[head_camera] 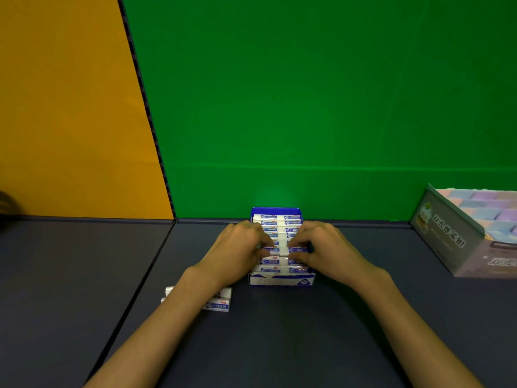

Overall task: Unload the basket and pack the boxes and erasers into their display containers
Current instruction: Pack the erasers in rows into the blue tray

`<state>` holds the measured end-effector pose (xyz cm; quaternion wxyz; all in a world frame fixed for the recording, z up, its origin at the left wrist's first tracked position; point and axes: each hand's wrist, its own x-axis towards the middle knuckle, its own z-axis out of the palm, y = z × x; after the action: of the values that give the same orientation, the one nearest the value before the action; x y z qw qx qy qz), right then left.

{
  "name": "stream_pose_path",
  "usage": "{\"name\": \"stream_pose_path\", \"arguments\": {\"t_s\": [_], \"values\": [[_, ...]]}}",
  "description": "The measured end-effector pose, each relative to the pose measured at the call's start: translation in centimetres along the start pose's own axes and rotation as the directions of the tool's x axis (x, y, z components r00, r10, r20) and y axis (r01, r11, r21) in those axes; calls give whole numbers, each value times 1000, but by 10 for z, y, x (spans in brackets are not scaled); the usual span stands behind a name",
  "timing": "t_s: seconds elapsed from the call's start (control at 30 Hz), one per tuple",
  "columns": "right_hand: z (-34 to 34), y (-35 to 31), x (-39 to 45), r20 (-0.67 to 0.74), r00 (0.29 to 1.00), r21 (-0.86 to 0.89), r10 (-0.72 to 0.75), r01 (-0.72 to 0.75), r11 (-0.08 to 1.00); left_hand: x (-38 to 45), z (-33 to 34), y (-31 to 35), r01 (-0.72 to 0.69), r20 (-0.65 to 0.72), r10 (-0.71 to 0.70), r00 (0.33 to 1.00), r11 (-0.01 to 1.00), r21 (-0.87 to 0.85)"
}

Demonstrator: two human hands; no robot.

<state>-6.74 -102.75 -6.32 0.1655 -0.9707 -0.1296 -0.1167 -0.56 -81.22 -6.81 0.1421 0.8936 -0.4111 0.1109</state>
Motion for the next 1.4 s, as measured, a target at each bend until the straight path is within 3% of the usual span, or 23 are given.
{"name": "stream_pose_path", "arguments": {"t_s": [0.5,0.93,1.23,1.4], "values": [[-2,-15,2,-42,997,-18,-60,59,998,-27,-12,-8,82,-67,-81,994,996,19],[17,-91,11,-51,985,66,-165,168,984,-100,-46,-64,170,48,-168,985,985,-42],[36,-127,11,76,976,-12,-203,204,979,-129,-46,-84,238,194,-202,960,954,-182],[47,-132,8,94,973,-61,-211,217,974,-136,-43,-89,234,186,-194,963,945,-230]]}}
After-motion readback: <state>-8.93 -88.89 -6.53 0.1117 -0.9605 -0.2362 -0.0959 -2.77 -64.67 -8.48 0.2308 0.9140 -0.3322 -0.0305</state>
